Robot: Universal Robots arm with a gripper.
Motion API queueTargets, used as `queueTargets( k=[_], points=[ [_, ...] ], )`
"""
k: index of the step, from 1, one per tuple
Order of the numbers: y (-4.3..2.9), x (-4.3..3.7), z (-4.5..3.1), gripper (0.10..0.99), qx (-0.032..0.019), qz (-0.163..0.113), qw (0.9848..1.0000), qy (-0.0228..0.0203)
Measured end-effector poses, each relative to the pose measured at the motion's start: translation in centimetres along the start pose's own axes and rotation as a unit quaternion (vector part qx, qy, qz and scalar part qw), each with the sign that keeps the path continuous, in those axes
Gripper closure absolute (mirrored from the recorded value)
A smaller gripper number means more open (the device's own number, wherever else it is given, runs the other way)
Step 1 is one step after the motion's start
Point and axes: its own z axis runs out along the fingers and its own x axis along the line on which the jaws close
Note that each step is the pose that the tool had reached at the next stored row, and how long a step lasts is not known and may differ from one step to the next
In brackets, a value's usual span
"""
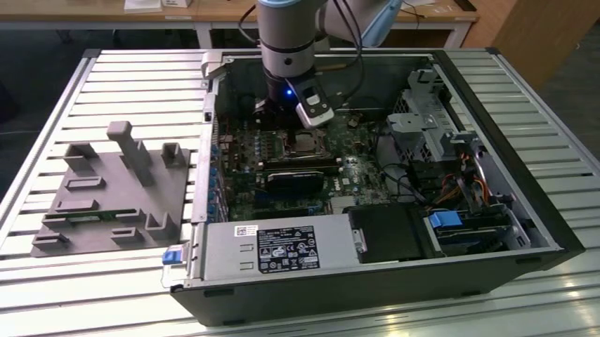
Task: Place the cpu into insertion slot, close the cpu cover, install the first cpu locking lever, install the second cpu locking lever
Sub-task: 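Close the cpu cover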
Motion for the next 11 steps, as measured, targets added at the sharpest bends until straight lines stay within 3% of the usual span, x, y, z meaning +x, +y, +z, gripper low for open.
queueTargets(
  k=[11],
  points=[
    [-0.15,0.65,0.86,0.980,0.0000,-0.001,1.0000,-0.0006]
  ],
)
